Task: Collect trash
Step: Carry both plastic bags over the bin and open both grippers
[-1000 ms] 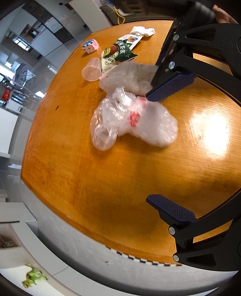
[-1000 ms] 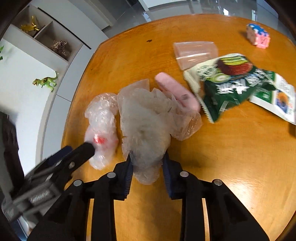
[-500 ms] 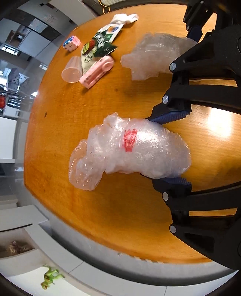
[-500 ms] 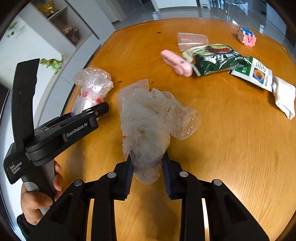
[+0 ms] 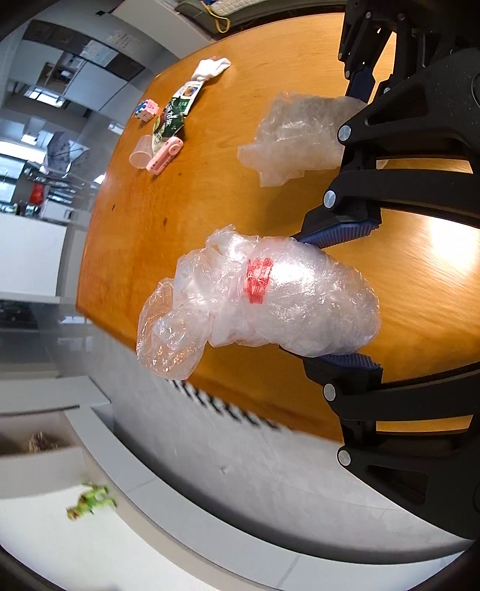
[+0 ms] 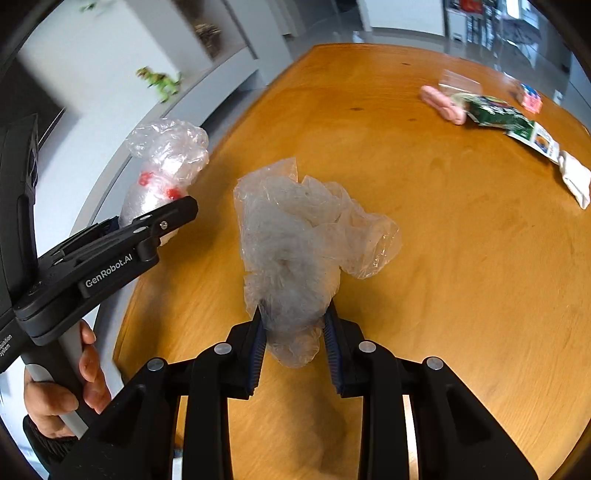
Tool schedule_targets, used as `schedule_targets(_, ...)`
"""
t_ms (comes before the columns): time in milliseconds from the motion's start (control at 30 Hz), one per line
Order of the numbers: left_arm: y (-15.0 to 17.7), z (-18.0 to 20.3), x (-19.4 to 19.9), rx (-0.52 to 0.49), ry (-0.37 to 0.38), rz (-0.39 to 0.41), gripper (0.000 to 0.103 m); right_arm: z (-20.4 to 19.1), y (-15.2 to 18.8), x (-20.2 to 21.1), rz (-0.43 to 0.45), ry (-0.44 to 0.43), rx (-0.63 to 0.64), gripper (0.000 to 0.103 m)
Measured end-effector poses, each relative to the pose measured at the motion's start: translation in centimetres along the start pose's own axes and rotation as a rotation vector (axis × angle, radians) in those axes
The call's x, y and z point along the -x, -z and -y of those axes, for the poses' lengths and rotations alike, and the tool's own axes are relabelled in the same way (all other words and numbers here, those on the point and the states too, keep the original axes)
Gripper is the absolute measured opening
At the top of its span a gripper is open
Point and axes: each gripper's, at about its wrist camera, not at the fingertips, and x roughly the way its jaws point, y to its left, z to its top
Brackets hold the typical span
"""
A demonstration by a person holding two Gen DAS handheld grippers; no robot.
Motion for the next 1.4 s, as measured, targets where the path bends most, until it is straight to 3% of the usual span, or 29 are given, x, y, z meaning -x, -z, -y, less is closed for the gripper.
schedule_targets(233, 6.0, -4.7, 4.2, 0.060, -0.039, 0.035, 0.047, -7.3, 4.5, 0.7, -0.014, -0.049, 0.142, 0.031)
schedule_targets(533, 15.6, -12.6, 8.9, 0.221, -0.116, 0.060, 0.047, -17.4, 10.8, -0.6, -0.092, -0.171, 0.370, 0.031)
schedule_targets(733, 22.8, -18.9, 11.4, 0.371, -0.210, 0.045, 0.047, -23.7, 14.6, -2.8, -0.170, -0.246, 0.517, 0.031)
schedule_targets(967, 29.2, -24.0, 11.9, 0.536, -0.265, -0.001, 0.048, -28.0, 17.5, -7.1, -0.236, -0.248, 0.586, 0.033)
schedule_targets(1000, 29.8, -24.4, 11.7, 0.548, -0.268, -0.011, 0.051, -28.0, 17.4, -7.7, -0.229, -0.233, 0.595, 0.047)
schedule_targets(1033, 30.2, -24.8, 11.4, 0.560, -0.272, -0.025, 0.069, -28.3, 17.5, -8.2, -0.224, -0.204, 0.606, 0.070)
schedule_targets(1100, 30.9, -25.7, 11.4, 0.620, -0.286, -0.026, 0.097, -28.9, 18.6, -8.6, -0.194, -0.177, 0.618, 0.076)
schedule_targets(1233, 31.5, -26.9, 11.6, 0.683, -0.324, -0.025, 0.097, -28.9, 19.2, -9.1, -0.225, -0.196, 0.616, 0.076)
schedule_targets(1400, 32.1, -27.6, 12.0, 0.701, -0.317, -0.035, 0.097, -28.8, 19.1, -8.7, -0.225, -0.218, 0.608, 0.076)
